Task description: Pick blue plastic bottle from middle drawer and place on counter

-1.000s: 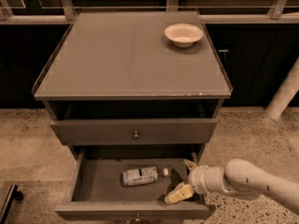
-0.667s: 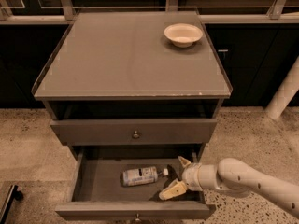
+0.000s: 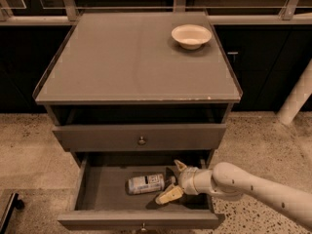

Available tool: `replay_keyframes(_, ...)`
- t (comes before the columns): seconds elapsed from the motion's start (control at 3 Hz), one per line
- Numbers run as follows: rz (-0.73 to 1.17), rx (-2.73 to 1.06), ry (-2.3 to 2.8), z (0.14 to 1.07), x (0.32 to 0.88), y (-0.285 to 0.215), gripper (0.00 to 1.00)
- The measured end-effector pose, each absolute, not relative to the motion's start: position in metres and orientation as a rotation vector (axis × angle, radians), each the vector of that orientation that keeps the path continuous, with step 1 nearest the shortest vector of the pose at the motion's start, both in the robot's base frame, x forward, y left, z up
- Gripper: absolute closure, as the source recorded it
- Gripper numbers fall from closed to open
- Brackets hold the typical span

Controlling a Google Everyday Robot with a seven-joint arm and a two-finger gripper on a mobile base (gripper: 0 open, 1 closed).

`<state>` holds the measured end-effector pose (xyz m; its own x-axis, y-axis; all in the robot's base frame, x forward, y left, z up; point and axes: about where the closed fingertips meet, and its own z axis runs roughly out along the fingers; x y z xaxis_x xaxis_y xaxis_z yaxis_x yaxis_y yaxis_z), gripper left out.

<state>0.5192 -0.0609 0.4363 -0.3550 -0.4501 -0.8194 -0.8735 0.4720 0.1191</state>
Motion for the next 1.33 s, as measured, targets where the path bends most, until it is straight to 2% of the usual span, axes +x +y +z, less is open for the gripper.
replay_keyframes(0.67, 0.736, -1.161, 1.93, 0.41, 0.534, -0.016, 0.0)
replay_keyframes(1.33, 0.697, -1.209, 1.922, 0.387, 0.543, 0.009, 0.0)
